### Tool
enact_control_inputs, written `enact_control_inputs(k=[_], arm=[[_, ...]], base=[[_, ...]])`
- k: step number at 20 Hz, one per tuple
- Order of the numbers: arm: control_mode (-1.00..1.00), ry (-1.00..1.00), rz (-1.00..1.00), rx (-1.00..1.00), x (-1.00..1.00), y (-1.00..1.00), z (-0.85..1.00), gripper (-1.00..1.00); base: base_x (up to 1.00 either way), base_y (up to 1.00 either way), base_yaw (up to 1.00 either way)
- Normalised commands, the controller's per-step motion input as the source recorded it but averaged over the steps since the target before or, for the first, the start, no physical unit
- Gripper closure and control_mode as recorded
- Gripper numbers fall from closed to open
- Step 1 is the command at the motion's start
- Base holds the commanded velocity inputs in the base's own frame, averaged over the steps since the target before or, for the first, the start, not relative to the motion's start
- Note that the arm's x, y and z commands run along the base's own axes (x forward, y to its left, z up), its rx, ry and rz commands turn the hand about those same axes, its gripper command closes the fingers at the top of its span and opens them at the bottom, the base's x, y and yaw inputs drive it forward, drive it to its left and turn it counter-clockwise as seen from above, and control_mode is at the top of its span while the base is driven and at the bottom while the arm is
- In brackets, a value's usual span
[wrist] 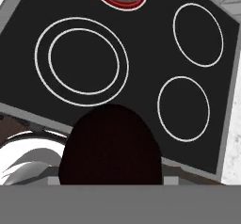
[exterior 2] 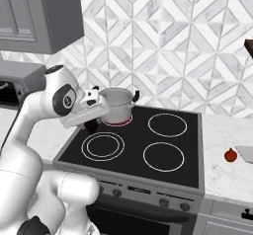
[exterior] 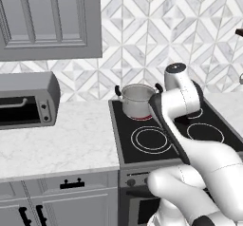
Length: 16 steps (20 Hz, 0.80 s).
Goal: Put the tomato and avocado in the pot. Retrieve the spatula and lightly stir the vegetables in the pot.
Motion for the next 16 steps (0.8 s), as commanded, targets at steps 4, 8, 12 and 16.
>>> enact_control_inputs(k=[4, 8, 12, 16], arm=[[1.00, 0.00, 0.00, 0.00, 0.00, 0.00, 0.00, 1.00], [-1.00, -0.01, 0.00, 0.03, 0.02, -0.05, -0.03, 1.00], [-1.00, -0.26, 0.02, 0.07, 0.68, 0.00, 0.00, 1.00], [-1.00, -0.14, 0.17, 0.12, 1.00, 0.00, 0.11, 1.00]], base=[[0.23, 0.12, 0.00], [0.00, -0.01, 0.00], [0.00, 0.00, 0.00], [0.00, 0.00, 0.00]])
